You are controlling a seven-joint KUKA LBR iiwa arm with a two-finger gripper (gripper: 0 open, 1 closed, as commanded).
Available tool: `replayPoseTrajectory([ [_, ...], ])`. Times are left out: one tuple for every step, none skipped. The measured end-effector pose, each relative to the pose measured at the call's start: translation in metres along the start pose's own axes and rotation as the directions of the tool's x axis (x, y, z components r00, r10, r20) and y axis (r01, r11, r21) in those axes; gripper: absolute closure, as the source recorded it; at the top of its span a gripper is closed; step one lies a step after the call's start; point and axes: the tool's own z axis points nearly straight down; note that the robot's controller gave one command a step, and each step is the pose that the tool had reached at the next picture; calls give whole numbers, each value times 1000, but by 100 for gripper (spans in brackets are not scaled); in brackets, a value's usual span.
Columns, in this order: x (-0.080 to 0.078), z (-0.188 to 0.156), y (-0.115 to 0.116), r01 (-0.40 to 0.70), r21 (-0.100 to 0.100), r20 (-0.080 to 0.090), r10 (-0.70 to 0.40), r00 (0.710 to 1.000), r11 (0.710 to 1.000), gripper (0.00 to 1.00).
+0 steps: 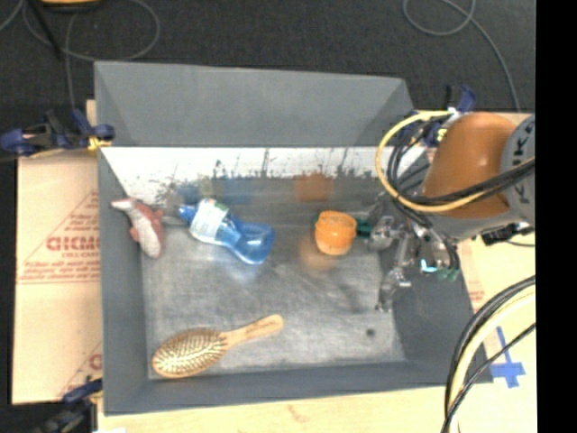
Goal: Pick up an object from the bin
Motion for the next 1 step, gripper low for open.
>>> replayPoseTrajectory([
  [-2, -4, 0, 3, 2, 7, -3, 1000, 1000, 0],
])
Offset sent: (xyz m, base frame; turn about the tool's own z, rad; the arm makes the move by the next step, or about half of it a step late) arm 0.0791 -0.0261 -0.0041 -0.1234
